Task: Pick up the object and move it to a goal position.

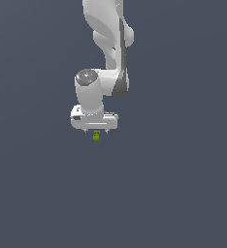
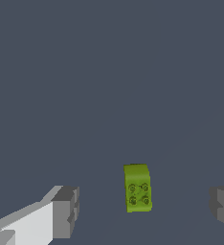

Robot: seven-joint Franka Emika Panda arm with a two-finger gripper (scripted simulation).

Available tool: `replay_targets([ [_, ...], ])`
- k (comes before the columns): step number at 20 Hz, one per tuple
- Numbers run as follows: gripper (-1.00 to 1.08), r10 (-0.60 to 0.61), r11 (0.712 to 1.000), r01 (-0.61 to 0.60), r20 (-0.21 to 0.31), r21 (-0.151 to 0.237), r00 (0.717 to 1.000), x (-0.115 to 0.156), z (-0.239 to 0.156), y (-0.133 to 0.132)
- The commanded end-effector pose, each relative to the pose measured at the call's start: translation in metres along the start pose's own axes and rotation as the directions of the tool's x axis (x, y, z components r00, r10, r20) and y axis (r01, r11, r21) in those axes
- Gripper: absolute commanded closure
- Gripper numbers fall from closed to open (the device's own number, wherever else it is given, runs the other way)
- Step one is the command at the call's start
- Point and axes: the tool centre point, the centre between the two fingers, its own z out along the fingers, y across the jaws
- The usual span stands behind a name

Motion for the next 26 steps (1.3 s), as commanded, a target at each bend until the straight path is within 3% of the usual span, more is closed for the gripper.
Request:
replay_targets([
  [1, -0.92, -0.020, 1.000, 0.020, 0.004, -0.001, 1.000, -0.013, 0.016, 0.005],
  [10, -0.92, -0.060, 0.998, 0.060, 0.012, -0.001, 0.998, -0.042, 0.045, 0.014],
  [18, -0.92, -0.060, 0.998, 0.060, 0.013, -0.001, 0.998, -0.043, 0.051, 0.014],
  [26, -0.92, -0.061, 0.998, 0.061, 0.013, -0.001, 0.998, -0.045, 0.084, 0.014],
])
